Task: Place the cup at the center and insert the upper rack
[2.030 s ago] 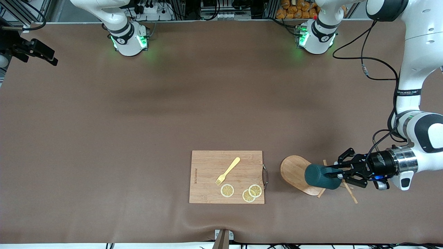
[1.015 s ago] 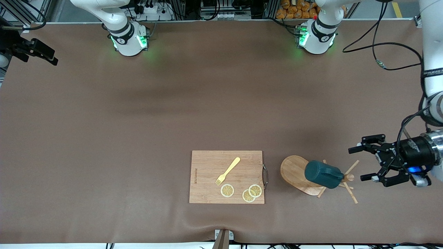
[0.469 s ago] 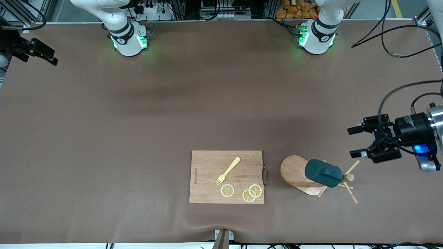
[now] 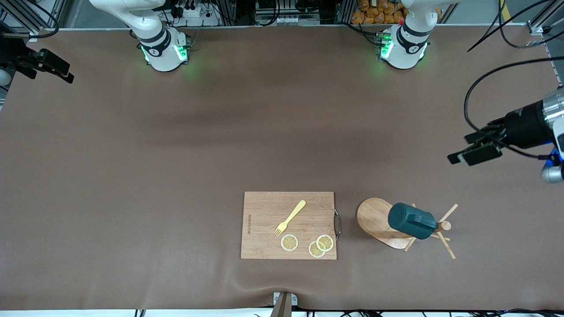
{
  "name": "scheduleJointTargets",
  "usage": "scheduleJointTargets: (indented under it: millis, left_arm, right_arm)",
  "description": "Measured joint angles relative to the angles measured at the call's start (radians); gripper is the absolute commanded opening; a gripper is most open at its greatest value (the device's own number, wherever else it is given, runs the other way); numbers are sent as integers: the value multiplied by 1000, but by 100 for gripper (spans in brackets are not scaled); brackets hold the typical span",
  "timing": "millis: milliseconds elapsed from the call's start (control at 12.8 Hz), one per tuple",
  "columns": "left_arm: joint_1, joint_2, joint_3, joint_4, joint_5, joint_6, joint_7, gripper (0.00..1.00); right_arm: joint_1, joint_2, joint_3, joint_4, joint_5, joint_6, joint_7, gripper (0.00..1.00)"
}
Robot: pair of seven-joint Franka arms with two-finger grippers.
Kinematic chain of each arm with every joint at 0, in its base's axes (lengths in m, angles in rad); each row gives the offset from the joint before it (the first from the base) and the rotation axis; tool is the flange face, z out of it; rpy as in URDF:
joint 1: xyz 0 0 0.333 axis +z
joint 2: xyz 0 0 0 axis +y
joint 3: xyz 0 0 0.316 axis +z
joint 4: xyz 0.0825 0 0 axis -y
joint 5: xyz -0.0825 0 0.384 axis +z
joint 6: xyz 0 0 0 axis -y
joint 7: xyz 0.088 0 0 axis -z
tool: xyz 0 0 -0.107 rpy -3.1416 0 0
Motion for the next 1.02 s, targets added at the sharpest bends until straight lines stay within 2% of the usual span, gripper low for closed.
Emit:
scheduleJointTargets:
  millis: [312,547,703,1015]
  left_arm:
    - [6,-115,15,-107,187,-21,304,100]
    - [-37,-168,96,-151,276,-21,428,100]
    - [-65,-178,136,-151,316,-20,491,100]
    - [-69,-189,143,-151,341,-20,547,100]
  right_arm:
    - [0,0,0,0,0,0,0,100]
    - [0,0,-1,0,0,0,0,100]
    - [0,0,-1,0,0,0,0,100]
    - [0,0,-2,0,0,0,0,100]
